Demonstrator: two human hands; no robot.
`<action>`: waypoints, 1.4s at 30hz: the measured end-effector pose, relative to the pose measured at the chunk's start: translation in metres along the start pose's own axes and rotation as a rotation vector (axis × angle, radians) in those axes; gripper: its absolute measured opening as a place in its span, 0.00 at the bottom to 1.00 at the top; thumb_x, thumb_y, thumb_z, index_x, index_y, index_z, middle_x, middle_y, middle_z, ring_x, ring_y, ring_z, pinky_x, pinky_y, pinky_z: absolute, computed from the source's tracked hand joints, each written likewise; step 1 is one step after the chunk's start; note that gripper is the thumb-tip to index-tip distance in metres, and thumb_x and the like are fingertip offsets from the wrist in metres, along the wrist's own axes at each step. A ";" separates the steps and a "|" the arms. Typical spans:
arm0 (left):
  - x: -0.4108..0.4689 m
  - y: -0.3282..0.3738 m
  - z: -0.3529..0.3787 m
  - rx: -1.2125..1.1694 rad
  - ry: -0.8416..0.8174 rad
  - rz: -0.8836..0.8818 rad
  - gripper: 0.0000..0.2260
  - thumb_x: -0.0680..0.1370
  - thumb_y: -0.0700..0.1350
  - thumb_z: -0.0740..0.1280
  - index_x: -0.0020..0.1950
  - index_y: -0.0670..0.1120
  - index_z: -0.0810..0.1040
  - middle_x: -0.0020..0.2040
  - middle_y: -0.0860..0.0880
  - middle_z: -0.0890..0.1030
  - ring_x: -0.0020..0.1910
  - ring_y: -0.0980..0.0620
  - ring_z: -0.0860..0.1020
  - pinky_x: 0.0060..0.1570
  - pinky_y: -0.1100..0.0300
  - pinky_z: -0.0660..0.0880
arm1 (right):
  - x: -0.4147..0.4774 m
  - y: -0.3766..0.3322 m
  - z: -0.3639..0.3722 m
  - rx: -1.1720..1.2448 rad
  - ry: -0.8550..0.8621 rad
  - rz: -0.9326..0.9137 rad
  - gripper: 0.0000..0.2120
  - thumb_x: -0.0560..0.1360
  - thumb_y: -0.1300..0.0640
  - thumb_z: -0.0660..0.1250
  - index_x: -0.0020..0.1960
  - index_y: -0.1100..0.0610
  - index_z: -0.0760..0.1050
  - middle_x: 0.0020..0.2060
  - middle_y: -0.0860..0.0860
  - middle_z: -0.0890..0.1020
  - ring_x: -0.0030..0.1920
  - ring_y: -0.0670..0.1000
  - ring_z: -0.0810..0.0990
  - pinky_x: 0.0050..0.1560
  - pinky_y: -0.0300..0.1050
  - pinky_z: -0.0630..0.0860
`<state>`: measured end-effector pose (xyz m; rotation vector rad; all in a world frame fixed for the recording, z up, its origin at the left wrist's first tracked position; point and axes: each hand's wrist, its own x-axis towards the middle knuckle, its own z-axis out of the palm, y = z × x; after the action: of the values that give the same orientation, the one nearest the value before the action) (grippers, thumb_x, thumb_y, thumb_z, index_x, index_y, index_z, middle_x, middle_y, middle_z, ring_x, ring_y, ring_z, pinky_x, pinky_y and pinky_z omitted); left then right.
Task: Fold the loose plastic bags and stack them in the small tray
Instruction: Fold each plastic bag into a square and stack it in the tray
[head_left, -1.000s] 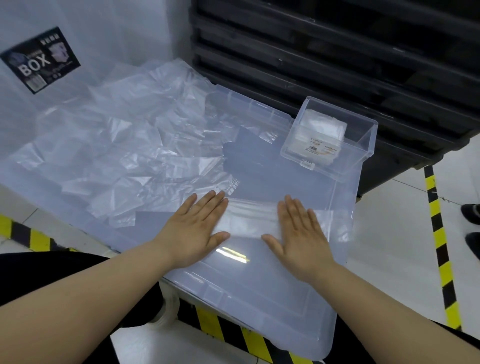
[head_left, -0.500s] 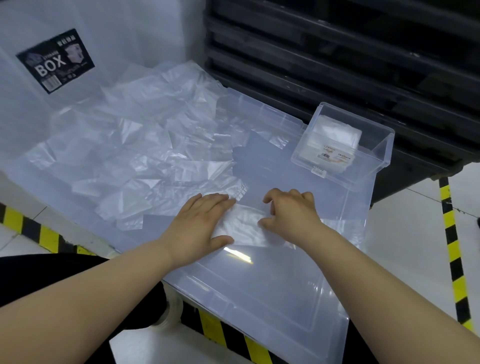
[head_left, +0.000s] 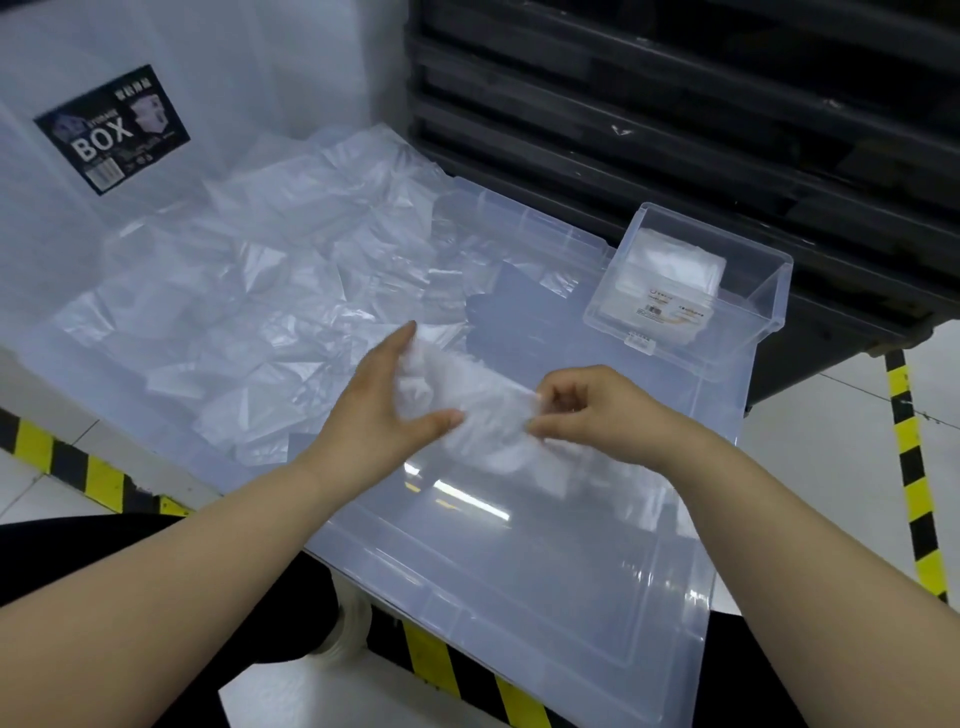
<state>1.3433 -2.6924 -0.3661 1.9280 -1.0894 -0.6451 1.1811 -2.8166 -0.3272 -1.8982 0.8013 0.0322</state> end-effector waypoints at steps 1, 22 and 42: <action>0.001 0.002 0.001 -0.109 0.036 -0.047 0.40 0.70 0.44 0.73 0.75 0.50 0.53 0.66 0.56 0.64 0.63 0.57 0.66 0.54 0.73 0.59 | 0.002 0.000 0.001 0.102 0.062 -0.001 0.14 0.72 0.66 0.68 0.32 0.56 0.69 0.23 0.45 0.73 0.23 0.39 0.68 0.29 0.27 0.64; -0.002 -0.025 0.028 0.689 -0.234 0.717 0.20 0.68 0.49 0.55 0.50 0.48 0.83 0.50 0.49 0.83 0.50 0.51 0.81 0.48 0.57 0.77 | 0.011 0.011 0.012 0.413 0.190 0.490 0.10 0.78 0.59 0.60 0.58 0.58 0.66 0.44 0.57 0.73 0.34 0.52 0.74 0.28 0.44 0.76; -0.003 -0.023 0.028 0.720 -0.270 0.699 0.20 0.70 0.51 0.56 0.51 0.46 0.83 0.52 0.46 0.82 0.49 0.46 0.82 0.46 0.52 0.77 | -0.045 0.051 0.038 -0.897 0.016 -0.546 0.09 0.56 0.55 0.74 0.34 0.55 0.77 0.39 0.49 0.81 0.36 0.51 0.81 0.28 0.35 0.73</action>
<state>1.3318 -2.6944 -0.4001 1.8290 -2.2524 -0.1071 1.1307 -2.7752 -0.3691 -2.9155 0.2377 0.0411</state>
